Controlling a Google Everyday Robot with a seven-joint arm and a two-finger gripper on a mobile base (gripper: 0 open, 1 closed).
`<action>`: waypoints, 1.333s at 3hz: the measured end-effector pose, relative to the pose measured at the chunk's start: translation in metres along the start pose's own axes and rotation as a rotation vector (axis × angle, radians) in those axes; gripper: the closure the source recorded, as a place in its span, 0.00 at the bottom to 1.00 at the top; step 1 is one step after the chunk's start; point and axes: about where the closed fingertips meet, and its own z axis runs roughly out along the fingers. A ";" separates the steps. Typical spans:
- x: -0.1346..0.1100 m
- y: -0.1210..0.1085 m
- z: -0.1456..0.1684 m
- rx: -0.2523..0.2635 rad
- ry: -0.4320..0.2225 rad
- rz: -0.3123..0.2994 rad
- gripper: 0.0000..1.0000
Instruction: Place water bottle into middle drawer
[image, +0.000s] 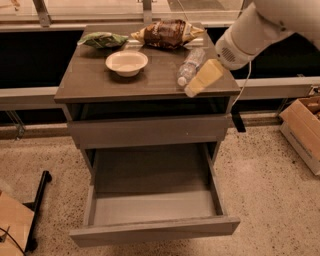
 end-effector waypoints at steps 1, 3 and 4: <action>-0.016 -0.018 0.047 0.004 -0.032 0.114 0.00; -0.038 -0.062 0.124 0.019 -0.061 0.302 0.00; -0.043 -0.083 0.147 0.029 -0.073 0.378 0.00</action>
Offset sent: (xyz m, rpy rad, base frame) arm 0.1395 0.0244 -0.0775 0.2125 0.0202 -0.2751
